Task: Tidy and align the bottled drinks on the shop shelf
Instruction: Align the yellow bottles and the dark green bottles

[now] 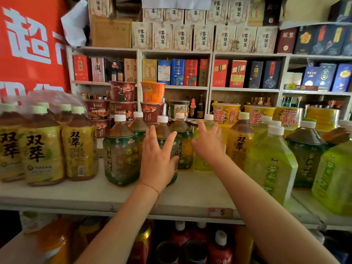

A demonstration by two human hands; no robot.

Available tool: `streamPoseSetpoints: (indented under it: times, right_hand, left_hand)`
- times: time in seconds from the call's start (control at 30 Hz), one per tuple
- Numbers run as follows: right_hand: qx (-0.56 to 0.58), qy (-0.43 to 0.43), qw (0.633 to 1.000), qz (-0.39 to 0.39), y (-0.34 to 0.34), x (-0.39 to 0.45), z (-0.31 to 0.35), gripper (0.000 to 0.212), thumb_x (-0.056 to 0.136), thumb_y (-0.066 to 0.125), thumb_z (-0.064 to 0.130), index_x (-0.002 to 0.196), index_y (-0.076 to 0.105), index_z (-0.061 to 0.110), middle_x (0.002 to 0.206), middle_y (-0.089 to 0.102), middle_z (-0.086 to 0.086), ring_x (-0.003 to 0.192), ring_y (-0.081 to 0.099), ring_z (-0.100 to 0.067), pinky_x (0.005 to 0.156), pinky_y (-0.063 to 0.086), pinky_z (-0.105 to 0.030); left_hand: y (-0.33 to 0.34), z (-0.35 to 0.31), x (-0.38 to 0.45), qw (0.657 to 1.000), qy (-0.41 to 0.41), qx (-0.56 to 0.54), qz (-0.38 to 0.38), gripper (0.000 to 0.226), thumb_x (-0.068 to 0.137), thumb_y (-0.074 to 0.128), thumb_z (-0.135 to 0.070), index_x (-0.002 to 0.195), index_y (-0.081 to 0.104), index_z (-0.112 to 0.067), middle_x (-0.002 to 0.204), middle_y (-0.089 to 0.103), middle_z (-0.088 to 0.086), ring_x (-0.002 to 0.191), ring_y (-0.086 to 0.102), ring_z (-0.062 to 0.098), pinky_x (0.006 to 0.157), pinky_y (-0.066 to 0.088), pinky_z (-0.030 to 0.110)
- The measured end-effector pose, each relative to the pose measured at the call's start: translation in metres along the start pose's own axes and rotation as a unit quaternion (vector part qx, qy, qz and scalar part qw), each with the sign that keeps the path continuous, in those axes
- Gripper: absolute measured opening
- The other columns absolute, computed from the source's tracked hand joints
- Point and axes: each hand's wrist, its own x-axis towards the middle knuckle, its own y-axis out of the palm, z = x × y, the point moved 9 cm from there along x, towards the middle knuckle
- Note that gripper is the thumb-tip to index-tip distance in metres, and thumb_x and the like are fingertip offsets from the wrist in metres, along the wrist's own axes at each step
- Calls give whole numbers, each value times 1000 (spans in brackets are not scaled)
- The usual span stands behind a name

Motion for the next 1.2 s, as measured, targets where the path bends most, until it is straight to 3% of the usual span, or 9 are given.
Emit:
streamPoseSetpoints:
  times: [0.1,0.37,0.5,0.6,0.7,0.83,1.0,1.13,1.2]
  right_hand:
    - [31,20,999,9,10,15,-7,65,99,52,36,156,21,38,165,3,-25,152,2,-44,121,13,-57]
    - [-70,12,993,-94,-23,12,-2,46,101,45,50,141,46,27,156,27,-24,139,30,-47,97,49,-47]
    - [0,-27,986,-163,-32,-8,12,25,103,47,37,117,58,20,133,46,-24,105,57,-39,77,59,-46]
    - [0,-75,972,-225,-46,-27,17,16,104,48,26,103,60,16,104,53,-17,77,57,-30,61,57,-43]
    - [-29,-84,973,-211,-56,-37,9,11,102,48,17,106,58,16,101,53,-16,73,55,-30,50,50,-35]
    - [-81,-112,974,-181,-67,-46,11,16,98,46,8,113,52,13,106,51,-16,87,55,-32,56,39,-32]
    - [-55,-158,978,-126,-85,-53,16,19,103,36,17,119,47,16,108,49,-12,92,55,-32,67,52,-41]
    - [67,-199,975,-71,-100,-51,17,31,109,29,24,126,50,10,119,56,-13,101,58,-34,79,52,-50]
    - [93,-140,979,-119,-109,-39,-4,37,109,26,24,128,52,7,126,56,-15,108,53,-34,83,47,-44]
  left_hand:
    - [0,10,1,1000,-4,-3,10,71,99,61,-31,158,23,-32,167,-5,19,155,-5,36,121,-1,39]
    - [1,13,3,1000,-4,-1,15,72,100,59,-30,159,18,-31,166,-8,23,155,-7,38,124,1,42]
    - [3,15,3,1000,-7,-5,11,72,99,60,-27,159,19,-30,166,-7,24,155,-6,39,124,4,44]
    - [1,14,2,1000,-14,-8,23,72,100,59,-27,159,18,-31,166,-8,23,155,-6,39,126,6,46]
    - [-5,8,-3,1000,-18,4,10,68,98,61,-22,157,27,-25,166,-3,25,155,-4,40,126,8,49]
    - [-13,-45,-17,992,82,-64,-64,57,89,69,-19,141,49,-10,160,30,19,151,24,35,122,26,53]
    - [25,-67,-5,955,-51,-271,109,117,74,83,-49,160,8,-24,167,18,-1,154,17,18,125,22,44]
    - [28,-79,7,917,-90,-375,103,118,58,91,-53,154,27,-29,153,44,-4,138,43,19,114,41,46]
    - [27,-81,12,918,-97,-374,90,106,58,91,-53,146,38,-29,140,53,-5,127,51,19,106,46,40]
